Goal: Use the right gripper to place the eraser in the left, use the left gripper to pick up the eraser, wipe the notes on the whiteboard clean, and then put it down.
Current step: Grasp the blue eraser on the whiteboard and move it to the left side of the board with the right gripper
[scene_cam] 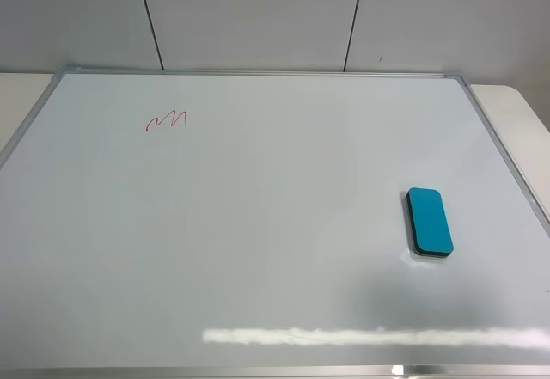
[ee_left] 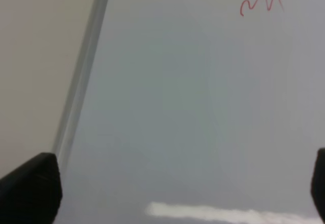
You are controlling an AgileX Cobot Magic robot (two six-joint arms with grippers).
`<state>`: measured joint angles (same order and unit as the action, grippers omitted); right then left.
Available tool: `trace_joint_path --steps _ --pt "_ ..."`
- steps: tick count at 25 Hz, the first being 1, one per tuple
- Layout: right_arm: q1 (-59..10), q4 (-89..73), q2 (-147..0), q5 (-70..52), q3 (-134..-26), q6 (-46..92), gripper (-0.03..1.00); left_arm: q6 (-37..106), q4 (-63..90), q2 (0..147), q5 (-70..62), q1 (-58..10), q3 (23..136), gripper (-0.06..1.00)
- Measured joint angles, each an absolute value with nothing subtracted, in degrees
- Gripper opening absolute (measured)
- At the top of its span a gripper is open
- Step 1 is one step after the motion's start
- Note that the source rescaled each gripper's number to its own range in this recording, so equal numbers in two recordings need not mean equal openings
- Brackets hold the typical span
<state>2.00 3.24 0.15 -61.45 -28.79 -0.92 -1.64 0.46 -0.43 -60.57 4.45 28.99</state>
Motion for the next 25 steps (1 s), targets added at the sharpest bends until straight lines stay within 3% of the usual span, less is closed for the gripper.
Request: trace_joint_path --steps 11,13,16,18,21,25 --pt "2.0 3.24 0.15 -61.45 -28.79 -0.92 0.97 -1.64 0.46 -0.43 -60.57 4.45 28.99 1.0" --pt "2.0 3.3 0.15 -61.45 -28.79 -1.18 0.83 -1.64 0.46 -0.43 -60.57 4.45 28.99 1.0" --pt "2.0 3.78 0.15 -61.45 -28.79 -2.49 0.4 -1.64 0.46 -0.43 -60.57 4.45 28.99 1.0" --pt "2.0 3.78 0.15 -61.45 -28.79 -3.09 0.15 -1.64 0.46 -0.43 -60.57 4.45 28.99 1.0" --pt "2.0 3.78 0.15 -61.45 -29.13 -3.54 0.03 -1.64 0.46 -0.43 -60.57 4.45 28.99 1.0" --pt "2.0 4.11 -5.32 -62.0 -35.97 -4.09 0.0 -1.64 0.46 -0.43 -60.57 4.45 28.99 1.0"
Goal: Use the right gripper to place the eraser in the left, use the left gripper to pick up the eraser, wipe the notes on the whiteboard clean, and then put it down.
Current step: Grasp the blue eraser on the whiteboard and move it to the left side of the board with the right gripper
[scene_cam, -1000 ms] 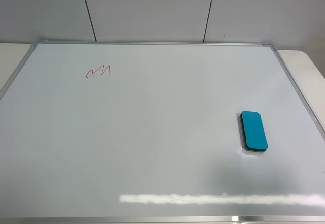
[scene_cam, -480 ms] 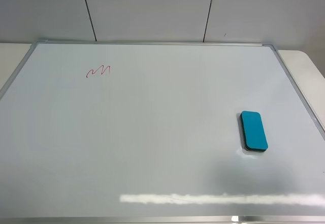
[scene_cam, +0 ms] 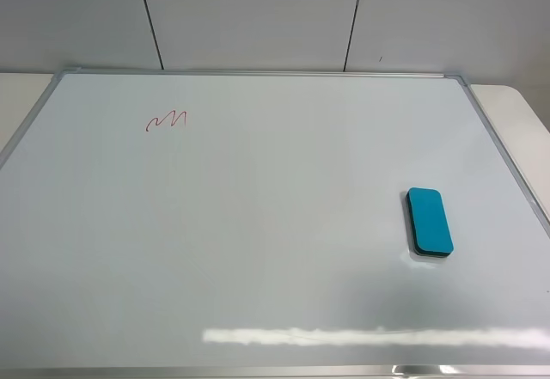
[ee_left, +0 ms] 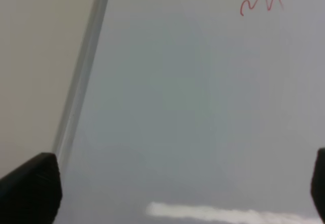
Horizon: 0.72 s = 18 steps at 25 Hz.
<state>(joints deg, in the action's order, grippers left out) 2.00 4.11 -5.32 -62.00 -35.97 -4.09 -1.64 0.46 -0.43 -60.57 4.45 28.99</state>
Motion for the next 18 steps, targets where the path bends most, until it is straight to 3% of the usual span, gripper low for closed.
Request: trace_joint_path --steps 10,18 --pt "1.26 3.61 -37.95 -69.08 -60.68 -7.52 0.0 -1.64 0.46 -0.43 -60.57 4.45 28.99 1.0" --pt "1.26 -2.82 -54.99 -67.39 -63.21 -7.97 0.0 -1.64 0.46 -0.43 -60.57 4.45 28.99 1.0"
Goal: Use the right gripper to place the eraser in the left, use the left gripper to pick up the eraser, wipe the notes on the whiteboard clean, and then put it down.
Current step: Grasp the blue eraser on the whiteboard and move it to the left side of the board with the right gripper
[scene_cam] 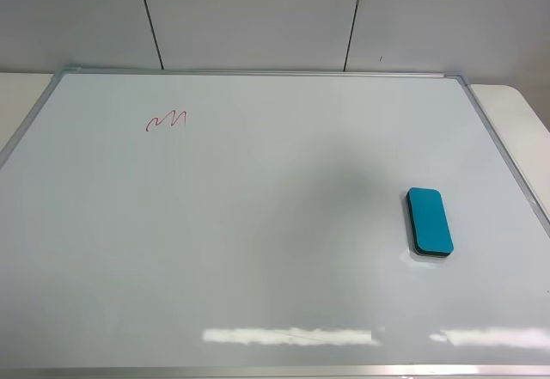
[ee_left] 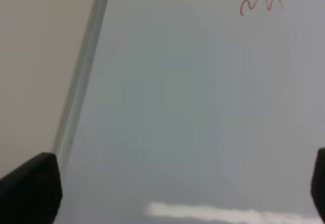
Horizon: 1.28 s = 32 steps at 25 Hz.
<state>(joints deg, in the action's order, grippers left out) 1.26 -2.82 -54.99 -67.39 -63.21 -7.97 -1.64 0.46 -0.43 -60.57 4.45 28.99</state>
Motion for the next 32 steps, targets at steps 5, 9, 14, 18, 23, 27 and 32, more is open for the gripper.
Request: trace_joint_path --steps 5,9,14,18,23,27,32 --pt "1.26 -7.81 -61.14 -63.08 -63.21 -7.47 0.0 -1.64 0.46 -0.43 -60.57 4.45 28.99 1.0" --pt "1.26 -10.33 -65.39 -59.65 -63.21 -7.36 0.0 -1.64 0.46 -0.43 -60.57 4.45 28.99 1.0" --pt "1.26 -10.33 -68.01 -53.72 -57.82 -7.36 0.0 -1.64 0.46 -0.43 -60.57 4.45 28.99 1.0" --pt "1.26 -10.65 -70.81 -48.99 -49.78 -7.36 0.0 -1.64 0.46 -0.43 -60.57 4.45 28.99 1.0" --pt "1.26 -11.19 -73.45 -43.95 -43.34 -6.9 0.0 -1.64 0.46 -0.43 -60.57 4.45 28.99 1.0" --pt "1.26 -13.04 -76.8 -43.73 -42.78 -5.06 0.0 -1.64 0.46 -0.43 -60.57 4.45 28.99 1.0" --pt "1.26 -16.84 -80.92 -42.55 -42.77 -2.27 0.0 -1.64 0.46 -0.43 -60.57 4.45 28.99 1.0"
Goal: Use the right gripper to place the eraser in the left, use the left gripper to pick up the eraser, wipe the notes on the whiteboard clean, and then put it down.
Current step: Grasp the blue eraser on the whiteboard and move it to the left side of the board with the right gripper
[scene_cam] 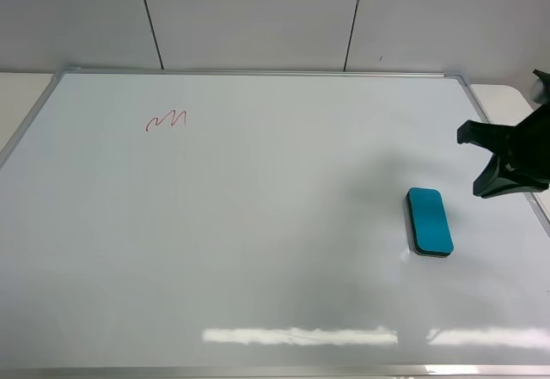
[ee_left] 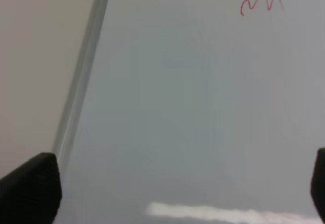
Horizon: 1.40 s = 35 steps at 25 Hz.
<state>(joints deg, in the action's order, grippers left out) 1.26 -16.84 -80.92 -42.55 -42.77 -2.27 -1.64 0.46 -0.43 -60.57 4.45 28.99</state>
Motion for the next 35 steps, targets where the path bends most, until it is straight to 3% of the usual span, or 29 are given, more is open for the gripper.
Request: trace_joint_path --steps 11,25,35 --pt "-8.73 -17.34 -91.73 -34.21 -42.73 -3.57 0.0 -1.64 0.46 -0.43 -60.57 4.45 28.99 1.0" --pt "-8.9 -4.67 -94.01 -32.11 -42.73 -14.46 0.0 -1.64 0.46 -0.43 -60.57 4.45 28.99 1.0" --pt "-8.9 -3.75 -98.5 -30.74 -43.3 -14.22 0.0 -1.64 0.46 -0.43 -60.57 4.45 28.99 1.0"
